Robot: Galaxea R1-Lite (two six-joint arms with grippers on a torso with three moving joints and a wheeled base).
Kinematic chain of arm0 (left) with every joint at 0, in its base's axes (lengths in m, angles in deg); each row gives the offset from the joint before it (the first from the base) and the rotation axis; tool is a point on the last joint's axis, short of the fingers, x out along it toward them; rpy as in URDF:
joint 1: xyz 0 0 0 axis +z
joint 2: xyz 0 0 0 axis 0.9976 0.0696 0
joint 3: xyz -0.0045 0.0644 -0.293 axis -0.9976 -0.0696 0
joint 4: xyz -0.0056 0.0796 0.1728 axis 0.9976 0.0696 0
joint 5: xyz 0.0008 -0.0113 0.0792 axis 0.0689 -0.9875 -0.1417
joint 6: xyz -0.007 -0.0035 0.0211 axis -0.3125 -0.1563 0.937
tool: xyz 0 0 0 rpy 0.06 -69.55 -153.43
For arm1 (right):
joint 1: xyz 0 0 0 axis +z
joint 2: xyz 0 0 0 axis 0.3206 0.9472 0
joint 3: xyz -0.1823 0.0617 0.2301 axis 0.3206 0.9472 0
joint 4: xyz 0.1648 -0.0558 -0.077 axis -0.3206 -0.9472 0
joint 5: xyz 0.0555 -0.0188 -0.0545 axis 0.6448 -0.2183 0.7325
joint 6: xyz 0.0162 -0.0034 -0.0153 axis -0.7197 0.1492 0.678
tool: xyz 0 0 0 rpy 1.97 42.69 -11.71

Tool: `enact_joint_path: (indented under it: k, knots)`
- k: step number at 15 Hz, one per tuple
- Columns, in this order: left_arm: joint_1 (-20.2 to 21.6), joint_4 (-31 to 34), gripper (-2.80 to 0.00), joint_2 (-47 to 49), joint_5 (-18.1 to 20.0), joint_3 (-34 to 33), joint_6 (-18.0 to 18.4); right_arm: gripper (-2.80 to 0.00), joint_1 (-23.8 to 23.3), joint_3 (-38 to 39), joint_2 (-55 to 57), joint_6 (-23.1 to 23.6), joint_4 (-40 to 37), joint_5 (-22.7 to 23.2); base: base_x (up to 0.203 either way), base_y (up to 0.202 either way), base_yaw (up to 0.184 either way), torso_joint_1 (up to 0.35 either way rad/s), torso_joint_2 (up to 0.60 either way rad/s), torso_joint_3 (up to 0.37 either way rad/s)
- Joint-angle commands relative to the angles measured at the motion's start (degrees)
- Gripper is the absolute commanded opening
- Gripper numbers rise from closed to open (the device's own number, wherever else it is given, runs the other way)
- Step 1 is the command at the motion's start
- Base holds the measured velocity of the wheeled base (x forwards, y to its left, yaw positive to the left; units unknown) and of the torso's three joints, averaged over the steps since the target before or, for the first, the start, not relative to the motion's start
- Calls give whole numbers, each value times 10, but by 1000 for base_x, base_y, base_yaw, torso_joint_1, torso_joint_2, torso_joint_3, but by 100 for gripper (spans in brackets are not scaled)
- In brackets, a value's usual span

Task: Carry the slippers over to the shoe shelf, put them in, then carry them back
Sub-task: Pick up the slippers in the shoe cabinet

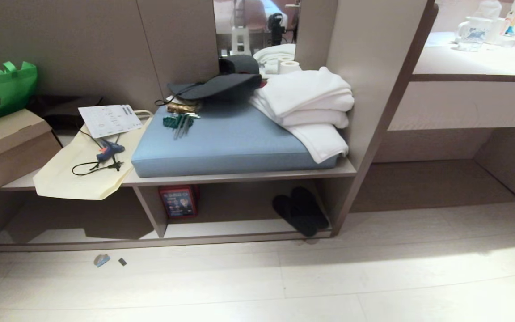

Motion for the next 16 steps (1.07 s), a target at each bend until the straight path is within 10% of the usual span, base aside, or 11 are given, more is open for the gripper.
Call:
enact_joint_path:
  k: [1, 16]
  knots:
    - [0, 0, -280, 0, 0, 0, 0, -280, 0, 0, 1, 0, 0, 0, 0, 0, 0, 5, -1, -197]
    - [0, 0, -280, 1, 0, 0, 0, -280, 0, 0, 0, 3, -1, 1, 0, 0, 0, 2, 3, -199]
